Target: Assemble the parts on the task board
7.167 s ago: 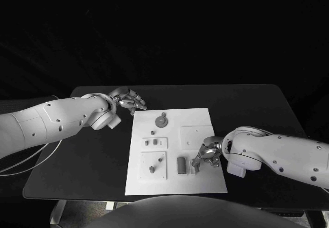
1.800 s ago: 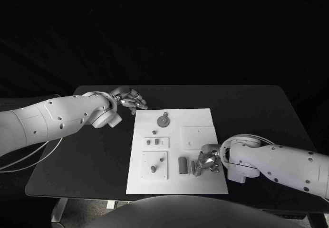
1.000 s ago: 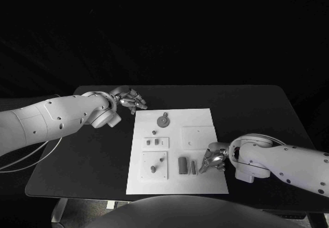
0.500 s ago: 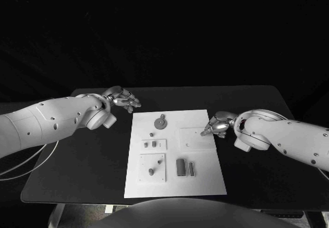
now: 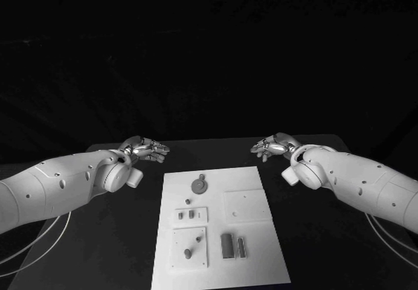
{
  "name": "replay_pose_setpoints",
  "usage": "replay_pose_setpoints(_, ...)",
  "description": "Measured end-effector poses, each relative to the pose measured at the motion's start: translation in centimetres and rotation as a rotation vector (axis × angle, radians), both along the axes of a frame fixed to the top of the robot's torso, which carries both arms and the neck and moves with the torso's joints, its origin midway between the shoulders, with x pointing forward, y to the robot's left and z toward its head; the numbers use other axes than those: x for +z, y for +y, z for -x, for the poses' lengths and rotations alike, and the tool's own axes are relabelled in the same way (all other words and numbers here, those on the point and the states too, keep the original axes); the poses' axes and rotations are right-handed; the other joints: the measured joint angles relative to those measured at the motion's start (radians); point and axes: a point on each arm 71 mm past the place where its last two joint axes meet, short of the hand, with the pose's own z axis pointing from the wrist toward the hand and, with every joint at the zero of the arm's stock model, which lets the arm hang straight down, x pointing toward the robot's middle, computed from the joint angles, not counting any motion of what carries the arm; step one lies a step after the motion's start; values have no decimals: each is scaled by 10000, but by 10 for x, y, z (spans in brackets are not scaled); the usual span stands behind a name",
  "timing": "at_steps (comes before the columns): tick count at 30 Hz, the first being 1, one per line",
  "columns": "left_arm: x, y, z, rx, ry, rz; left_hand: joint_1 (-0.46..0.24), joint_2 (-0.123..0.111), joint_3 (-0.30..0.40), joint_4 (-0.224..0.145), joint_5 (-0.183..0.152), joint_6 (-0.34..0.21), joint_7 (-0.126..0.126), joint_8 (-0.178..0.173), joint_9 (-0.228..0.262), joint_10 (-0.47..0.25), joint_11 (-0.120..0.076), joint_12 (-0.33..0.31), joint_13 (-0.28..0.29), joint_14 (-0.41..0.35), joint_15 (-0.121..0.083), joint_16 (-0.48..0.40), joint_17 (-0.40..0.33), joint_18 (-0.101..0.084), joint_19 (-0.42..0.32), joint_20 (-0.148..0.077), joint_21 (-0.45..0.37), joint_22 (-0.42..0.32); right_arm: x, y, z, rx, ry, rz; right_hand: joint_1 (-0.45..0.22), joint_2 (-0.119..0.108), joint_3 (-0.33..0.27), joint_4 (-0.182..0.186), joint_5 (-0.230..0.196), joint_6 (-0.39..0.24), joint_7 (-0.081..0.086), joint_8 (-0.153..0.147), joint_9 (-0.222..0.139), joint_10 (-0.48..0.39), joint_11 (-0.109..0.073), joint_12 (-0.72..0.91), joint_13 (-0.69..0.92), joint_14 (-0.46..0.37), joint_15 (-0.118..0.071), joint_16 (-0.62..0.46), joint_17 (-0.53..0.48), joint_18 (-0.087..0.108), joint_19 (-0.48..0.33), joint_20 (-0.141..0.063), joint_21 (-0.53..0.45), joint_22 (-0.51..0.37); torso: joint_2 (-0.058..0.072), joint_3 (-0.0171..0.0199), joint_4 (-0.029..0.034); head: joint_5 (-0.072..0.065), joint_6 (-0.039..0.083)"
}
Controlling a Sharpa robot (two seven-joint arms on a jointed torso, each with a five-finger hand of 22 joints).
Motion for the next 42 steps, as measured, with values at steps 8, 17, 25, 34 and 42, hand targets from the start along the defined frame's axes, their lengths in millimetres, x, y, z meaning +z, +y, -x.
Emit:
replay_pose_setpoints(8,2,-14,-5,-172,-223,824,-371,145,-359,-140,0,-565,-147,-143,-30,-1185,-25,0,-627,-1006,320,-830,-376,-226,-1099,329,-121,-792,6,2,-10,-195,-537,-1364,-311,453,-201,320,38,-621,155,-163,-427,171,585,-2847,-2435,-596,940,-3235,-1266,-284,-1401,513,-1388,-658,25,45,55,-110,639)
replay_pose_setpoints(17,5,-30,-8,-581,-473,1276,-506,280,-519,-198,0,-673,-153,-143,43,-1373,51,0,-923,-988,437,-959,-463,-218,-1222,452,-121,-1206,-12,5,-2,-42,-341,-2004,-517,659,-760,253,38,-851,173,-163,-729,358,720,-3827,-3393,-915,1258,-4424,-1552,-667,-2579,752,-2252,-966,31,99,105,-156,1040)
replay_pose_setpoints(25,3,-36,-4,-623,-445,1441,-6471,1067,-3790,1073,-331,-5487,-1199,-1936,-3045,-7161,-969,-404,-2036,-5585,-752,-3574,-2986,-360,-5924,-73,-518,-7183,-12,7,2,-5,-315,-2134,-6214,962,-4661,1911,-272,-6107,-1167,-1017,-4912,-5845,-295,-6005,-5204,-6060,311,-8116,-4443,-1614,-5547,-509,-5929,-7310,-60,62,113,-184,1052)
replay_pose_setpoints(34,3,-80,23,-588,-731,2518,-9825,1378,-5053,1603,-447,-7390,-1613,-2645,-4294,-9477,-1361,-533,-2470,-7408,-1227,-4597,-3991,-357,-7779,-301,-632,-9561,-2,24,28,-49,-609,-3201,-8455,1020,-6100,2614,-396,-8138,-1700,-1331,-6538,-8315,-725,-6788,-5840,-8066,-68,-9493,-5567,-1844,-6633,-1039,-7292,-9779,-686,-229,159,-399,1098)
replay_pose_setpoints(42,14,-119,57,146,-1518,3485,-10747,1468,-5405,1736,-498,-7899,-1732,-2834,-4634,-10109,-1467,-581,-2577,-7902,-1369,-4861,-4269,-511,-8298,-370,-702,-10230,14,39,67,-892,-1032,-4679,-9064,1035,-6509,2803,-396,-8711,-1861,-1432,-6997,-9013,-846,-6982,-6011,-8613,-191,-9864,-5876,-1995,-6917,-1182,-7660,-10483,-1014,-380,181,-481,1111)
